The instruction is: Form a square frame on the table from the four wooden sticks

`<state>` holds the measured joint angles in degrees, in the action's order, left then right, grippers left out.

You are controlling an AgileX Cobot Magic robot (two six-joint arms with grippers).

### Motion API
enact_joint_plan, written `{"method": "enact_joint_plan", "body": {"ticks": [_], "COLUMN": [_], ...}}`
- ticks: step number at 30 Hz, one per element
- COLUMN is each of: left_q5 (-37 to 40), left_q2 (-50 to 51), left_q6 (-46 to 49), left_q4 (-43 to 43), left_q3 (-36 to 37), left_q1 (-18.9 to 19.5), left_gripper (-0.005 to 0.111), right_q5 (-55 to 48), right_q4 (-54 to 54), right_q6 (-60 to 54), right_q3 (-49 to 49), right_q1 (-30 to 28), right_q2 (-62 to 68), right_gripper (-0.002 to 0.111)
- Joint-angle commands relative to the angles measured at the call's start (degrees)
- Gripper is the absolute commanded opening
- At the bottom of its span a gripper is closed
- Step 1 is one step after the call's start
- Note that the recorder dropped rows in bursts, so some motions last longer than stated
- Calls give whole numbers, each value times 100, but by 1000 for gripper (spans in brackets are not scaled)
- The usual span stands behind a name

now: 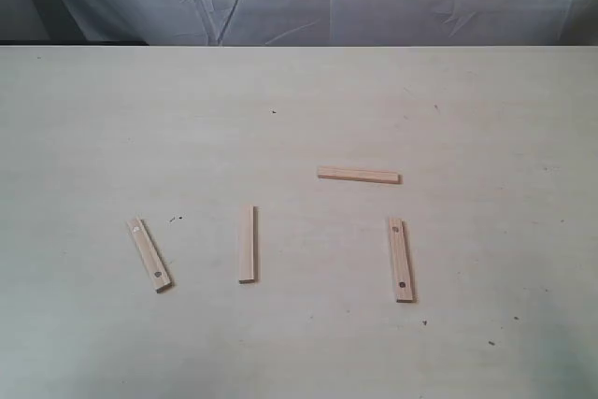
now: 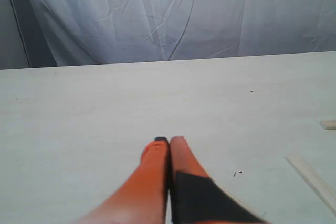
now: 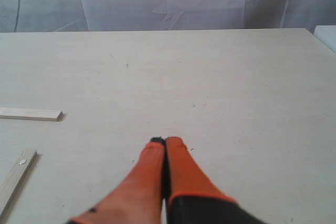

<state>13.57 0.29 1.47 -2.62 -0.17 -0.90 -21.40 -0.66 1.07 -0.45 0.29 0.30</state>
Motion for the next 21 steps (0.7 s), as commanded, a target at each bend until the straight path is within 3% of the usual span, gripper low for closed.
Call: {"method": "enact_joint_plan", "body": {"ticks": [1,15,21], "left_q5": [7,7,7], "left_q2": [-29,-29,-29], "left_q6": [-4,-4,-4], "left_q4": [16,16,16], "left_q3": [17,17,17], "left_q1": [-36,-36,-36], "left_gripper": [0,0,0], "right_q5": [50,83,1496], "right_q4": [5,5,14], "right_q6": [7,7,7], "right_q3": [45,45,45], "right_q1": [-29,-29,-29], "right_q2": [-30,-30,-30], "right_gripper": [0,0,0]}}
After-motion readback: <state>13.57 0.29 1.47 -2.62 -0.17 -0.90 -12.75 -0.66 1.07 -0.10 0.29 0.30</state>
